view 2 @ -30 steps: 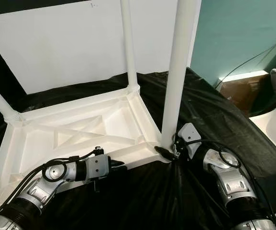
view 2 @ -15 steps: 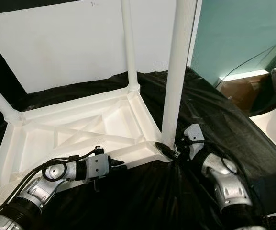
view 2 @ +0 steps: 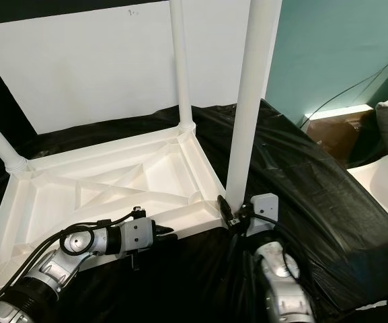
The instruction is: Building children table
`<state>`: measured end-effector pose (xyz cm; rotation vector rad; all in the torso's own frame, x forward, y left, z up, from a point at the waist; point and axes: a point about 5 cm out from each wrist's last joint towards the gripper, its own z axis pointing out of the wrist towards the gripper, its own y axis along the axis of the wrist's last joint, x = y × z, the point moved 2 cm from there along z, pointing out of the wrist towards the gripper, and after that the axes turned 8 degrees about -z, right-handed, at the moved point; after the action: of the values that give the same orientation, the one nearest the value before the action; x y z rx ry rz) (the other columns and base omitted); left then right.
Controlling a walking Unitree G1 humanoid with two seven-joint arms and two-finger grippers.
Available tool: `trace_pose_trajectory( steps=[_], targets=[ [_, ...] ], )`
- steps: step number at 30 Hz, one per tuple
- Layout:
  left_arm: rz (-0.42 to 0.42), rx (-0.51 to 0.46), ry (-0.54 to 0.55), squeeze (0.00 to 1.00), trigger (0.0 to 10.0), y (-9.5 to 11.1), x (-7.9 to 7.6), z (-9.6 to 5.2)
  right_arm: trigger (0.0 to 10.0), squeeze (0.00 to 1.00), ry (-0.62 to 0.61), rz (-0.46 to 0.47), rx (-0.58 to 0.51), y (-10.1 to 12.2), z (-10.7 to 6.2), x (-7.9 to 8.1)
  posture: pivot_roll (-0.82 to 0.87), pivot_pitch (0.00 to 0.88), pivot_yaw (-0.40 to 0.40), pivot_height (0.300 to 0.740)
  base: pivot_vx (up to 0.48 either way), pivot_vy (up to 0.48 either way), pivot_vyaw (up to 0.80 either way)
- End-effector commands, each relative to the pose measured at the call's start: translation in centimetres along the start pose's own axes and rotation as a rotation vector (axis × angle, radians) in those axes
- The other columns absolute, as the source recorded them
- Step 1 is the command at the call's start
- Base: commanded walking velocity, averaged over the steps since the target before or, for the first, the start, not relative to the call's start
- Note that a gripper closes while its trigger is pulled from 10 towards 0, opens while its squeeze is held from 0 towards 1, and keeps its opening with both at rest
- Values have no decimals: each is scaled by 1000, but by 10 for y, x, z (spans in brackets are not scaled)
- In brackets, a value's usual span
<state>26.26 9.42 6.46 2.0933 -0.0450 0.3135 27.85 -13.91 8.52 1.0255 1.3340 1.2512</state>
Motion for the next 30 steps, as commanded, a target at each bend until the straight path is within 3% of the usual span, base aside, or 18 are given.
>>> trace_pose_trajectory(
  steps=[1, 5, 11, 12, 14, 15, 20, 23, 24, 28, 30],
  targets=[
    [-188, 230, -203, 0, 10000, -60, -56, 5, 0, 0, -173, 51, 77, -12, -3, -20, -16, 0, 7, 740, 0, 0, 0],
    [-191, 225, -203, 0, 10000, -59, -56, 5, 0, 0, -247, 37, 80, -10, -3, -19, -13, 0, 9, 740, 0, 0, 0],
    [-190, 228, -204, 0, 10000, -59, -55, 5, 78, 0, -192, 18, 74, -9, -1, -15, -14, 0, 8, 740, 0, 0, 0],
    [-189, 227, -204, 0, 10000, -59, -55, 5, 9412, 0, -145, -5, 65, -6, 2, -8, -17, 0, 10, 740, 0, 0, 0],
    [-188, 227, -204, 0, 10000, -59, -54, 5, 9412, 0, -115, -21, 60, -5, 3, -4, -17, 0, 10, 740, 0, 0, 0],
    [-187, 226, -205, 0, 10000, -58, -54, 5, 10000, 1000, -85, -28, 49, -3, 4, 0, -19, 0, 11, 740, 0, 0, 0],
    [-186, 225, -208, 0, 10000, -58, -54, 5, 10000, 1000, 1, -64, 16, 5, 8, 3, -23, 0, 14, 740, 0, 0, 0],
    [-184, 226, -211, 0, 10000, -58, -54, 4, 10000, 1000, 65, -129, 10, 6, 10, -5, -24, 0, 15, 740, 0, 0, 0],
    [-184, 226, -212, 0, 10000, -58, -54, 4, 10000, 0, 114, -162, 2, 7, 11, -8, -25, 0, 17, 740, 0, 0, 0],
    [-183, 227, -213, 0, 10000, -58, -54, 4, 10000, 0, 200, -209, -4, 9, 11, -12, -27, 0, 19, 740, 0, 0, 0],
    [-182, 227, -214, 0, 10000, -57, -54, 3, 10000, 0, 322, -283, -14, 10, 9, -18, -28, 0, 23, 740, 0, 0, 0]
  ],
)
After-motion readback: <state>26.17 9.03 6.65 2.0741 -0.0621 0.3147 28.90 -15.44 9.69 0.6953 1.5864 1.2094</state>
